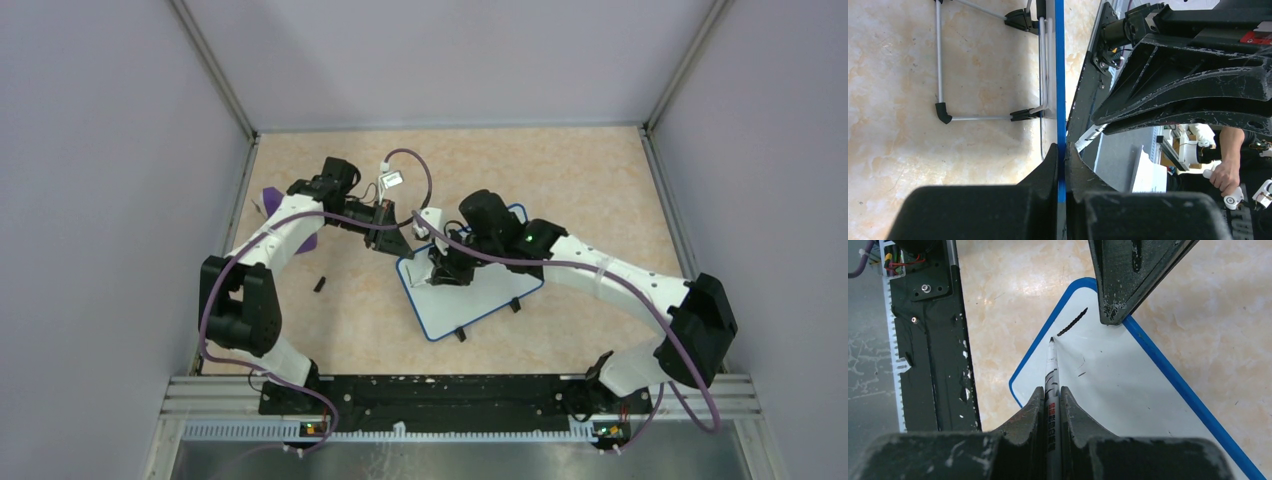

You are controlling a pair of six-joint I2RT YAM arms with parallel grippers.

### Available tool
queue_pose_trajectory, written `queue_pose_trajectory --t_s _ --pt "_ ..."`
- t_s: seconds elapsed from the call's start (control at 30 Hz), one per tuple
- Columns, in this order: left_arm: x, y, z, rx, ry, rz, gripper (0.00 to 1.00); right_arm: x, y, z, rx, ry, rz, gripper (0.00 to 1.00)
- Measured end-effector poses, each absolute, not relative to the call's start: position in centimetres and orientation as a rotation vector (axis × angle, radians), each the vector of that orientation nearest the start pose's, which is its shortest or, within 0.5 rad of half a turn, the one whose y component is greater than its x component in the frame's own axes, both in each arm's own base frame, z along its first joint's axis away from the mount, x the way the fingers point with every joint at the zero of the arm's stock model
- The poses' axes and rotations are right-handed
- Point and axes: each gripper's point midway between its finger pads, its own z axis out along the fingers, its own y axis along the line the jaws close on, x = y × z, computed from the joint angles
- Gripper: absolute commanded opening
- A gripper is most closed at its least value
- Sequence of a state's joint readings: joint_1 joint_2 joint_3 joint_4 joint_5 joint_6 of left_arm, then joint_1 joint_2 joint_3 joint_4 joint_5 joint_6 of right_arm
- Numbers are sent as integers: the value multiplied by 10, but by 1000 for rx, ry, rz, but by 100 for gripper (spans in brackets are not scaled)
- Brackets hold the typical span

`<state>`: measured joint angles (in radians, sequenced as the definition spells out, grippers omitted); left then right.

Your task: Write a sentence on the whiteboard

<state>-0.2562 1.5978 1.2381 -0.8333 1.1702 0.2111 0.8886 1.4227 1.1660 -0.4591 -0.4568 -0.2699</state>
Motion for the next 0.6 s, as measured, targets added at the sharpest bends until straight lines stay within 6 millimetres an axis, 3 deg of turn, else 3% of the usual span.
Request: queue_pose_trajectory --t_s 0.17,0.37,0.6 --pt "245 -228 192 837 2228 -1574 0 189 341 187 -1483 1822 840 0" --pt "245 -228 192 837 2228 -1574 0 196 349 216 -1450 1766 849 0" --pt "245 -228 192 837 2227 -1575 0 200 350 219 -1423 1773 836 0"
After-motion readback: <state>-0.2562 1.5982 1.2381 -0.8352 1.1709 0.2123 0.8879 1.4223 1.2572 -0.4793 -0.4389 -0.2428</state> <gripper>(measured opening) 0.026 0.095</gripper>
